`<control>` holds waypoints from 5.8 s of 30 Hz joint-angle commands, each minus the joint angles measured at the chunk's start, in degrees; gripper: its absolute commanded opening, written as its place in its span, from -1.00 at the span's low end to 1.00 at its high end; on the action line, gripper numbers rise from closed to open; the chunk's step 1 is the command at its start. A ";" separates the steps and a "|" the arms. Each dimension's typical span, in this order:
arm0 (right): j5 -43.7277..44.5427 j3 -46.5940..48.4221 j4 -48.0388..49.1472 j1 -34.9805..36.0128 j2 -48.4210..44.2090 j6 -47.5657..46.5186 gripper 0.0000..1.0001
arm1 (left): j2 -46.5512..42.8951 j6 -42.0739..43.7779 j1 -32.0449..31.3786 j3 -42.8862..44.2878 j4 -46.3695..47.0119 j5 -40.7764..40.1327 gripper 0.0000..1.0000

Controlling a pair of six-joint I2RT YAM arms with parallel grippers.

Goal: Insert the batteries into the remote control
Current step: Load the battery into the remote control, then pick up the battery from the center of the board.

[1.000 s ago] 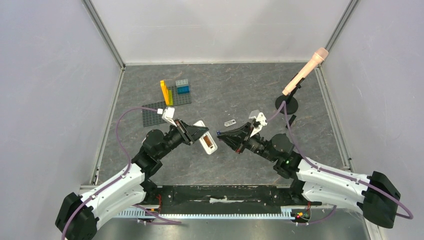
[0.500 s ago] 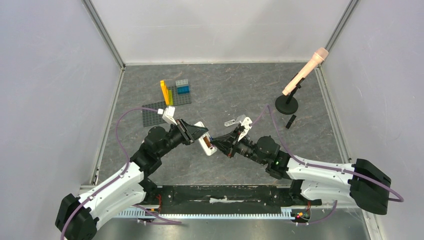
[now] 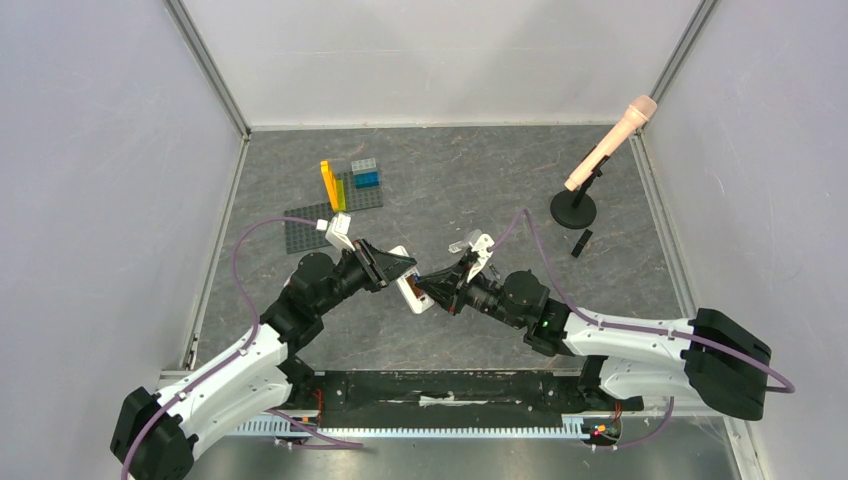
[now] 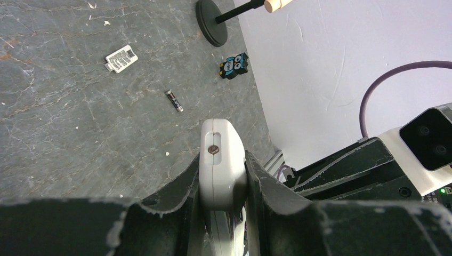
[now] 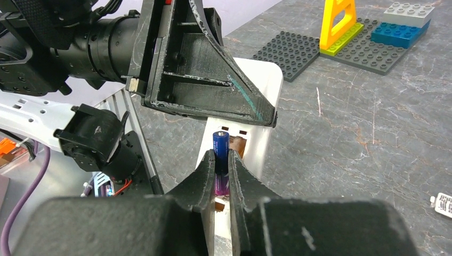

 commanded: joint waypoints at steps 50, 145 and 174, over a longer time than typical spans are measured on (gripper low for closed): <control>6.71 4.49 -7.12 2.30 -2.67 4.18 0.03 | 0.49 -1.04 0.17 1.47 -1.19 -1.58 -0.96; -0.44 -9.71 26.89 -2.36 10.99 86.44 -0.01 | 1.26 8.96 0.14 1.84 8.04 16.57 -0.96; 39.86 -8.16 -39.67 -4.89 -20.93 29.55 0.96 | -9.08 10.91 0.43 2.50 -9.40 -0.97 -0.96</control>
